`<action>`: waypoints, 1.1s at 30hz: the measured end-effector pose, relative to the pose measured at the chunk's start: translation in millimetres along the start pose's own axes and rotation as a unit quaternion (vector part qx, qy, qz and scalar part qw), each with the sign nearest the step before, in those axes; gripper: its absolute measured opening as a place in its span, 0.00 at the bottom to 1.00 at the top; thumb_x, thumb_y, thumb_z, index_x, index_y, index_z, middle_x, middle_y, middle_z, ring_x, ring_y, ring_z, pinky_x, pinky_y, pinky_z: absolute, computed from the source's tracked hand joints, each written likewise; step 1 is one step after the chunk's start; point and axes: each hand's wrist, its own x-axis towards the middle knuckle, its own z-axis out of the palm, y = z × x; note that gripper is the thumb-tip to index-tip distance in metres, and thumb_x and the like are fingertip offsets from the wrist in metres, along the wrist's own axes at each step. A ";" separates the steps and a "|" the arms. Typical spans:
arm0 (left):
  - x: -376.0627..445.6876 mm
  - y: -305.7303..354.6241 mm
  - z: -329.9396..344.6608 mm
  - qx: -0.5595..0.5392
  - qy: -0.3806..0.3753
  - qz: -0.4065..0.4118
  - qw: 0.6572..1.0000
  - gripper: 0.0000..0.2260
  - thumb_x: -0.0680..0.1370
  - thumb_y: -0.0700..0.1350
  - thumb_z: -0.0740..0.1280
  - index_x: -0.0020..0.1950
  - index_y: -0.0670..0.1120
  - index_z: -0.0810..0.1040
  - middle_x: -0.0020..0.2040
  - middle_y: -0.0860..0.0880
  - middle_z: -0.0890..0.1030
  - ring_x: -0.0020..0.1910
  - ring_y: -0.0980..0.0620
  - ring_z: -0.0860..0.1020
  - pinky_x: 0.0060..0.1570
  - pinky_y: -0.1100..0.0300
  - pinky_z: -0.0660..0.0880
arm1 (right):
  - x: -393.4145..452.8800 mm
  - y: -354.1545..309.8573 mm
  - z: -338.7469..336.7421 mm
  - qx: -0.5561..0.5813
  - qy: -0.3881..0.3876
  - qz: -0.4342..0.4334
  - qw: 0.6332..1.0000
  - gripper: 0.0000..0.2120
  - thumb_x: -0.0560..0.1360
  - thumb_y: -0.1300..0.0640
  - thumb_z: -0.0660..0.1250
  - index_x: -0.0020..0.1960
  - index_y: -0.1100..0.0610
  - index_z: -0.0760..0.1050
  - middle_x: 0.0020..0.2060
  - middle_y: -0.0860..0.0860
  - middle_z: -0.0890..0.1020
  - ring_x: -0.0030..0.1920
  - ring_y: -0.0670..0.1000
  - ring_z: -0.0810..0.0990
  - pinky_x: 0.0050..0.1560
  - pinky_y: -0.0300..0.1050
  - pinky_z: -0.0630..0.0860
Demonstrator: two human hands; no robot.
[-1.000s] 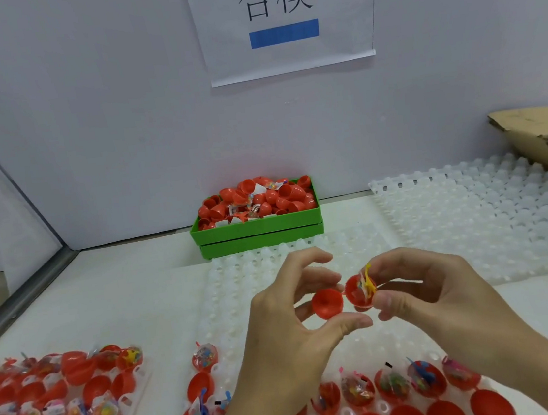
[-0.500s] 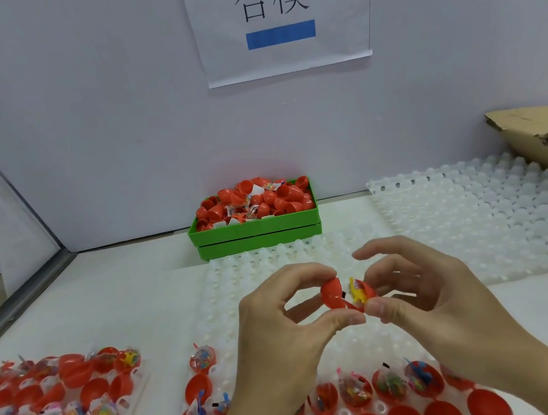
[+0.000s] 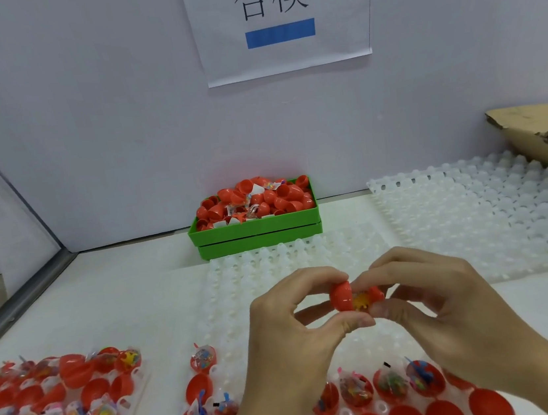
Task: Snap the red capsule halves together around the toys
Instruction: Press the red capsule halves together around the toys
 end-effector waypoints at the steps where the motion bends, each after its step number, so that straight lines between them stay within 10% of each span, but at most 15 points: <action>1: -0.3 -0.9 -0.1 -0.010 -0.008 -0.006 1.000 0.17 0.64 0.44 0.82 0.48 0.56 0.83 0.46 0.57 0.84 0.51 0.53 0.82 0.48 0.65 0.80 | -0.1 0.7 -0.1 0.017 0.011 0.008 1.000 0.13 0.73 0.62 0.73 0.51 0.46 0.82 0.42 0.48 0.82 0.44 0.52 0.83 0.41 0.45 0.80; 18: -2.6 -1.0 2.5 0.043 -0.053 0.040 0.997 0.06 0.74 0.41 0.69 0.47 0.52 0.81 0.43 0.55 0.80 0.47 0.53 0.79 0.45 0.65 0.80 | 0.0 -2.8 4.9 0.134 0.053 0.072 0.987 0.13 0.65 0.54 0.76 0.48 0.47 0.79 0.39 0.55 0.83 0.41 0.54 0.83 0.42 0.43 0.81; 33: -1.1 -0.5 -0.6 -0.050 -0.045 -0.024 0.997 0.19 0.73 0.32 0.73 0.54 0.55 0.83 0.56 0.58 0.83 0.59 0.59 0.80 0.50 0.65 0.80 | 1.8 -4.0 2.5 0.171 0.049 0.085 0.980 0.09 0.63 0.55 0.77 0.43 0.52 0.83 0.41 0.55 0.85 0.43 0.54 0.84 0.44 0.48 0.82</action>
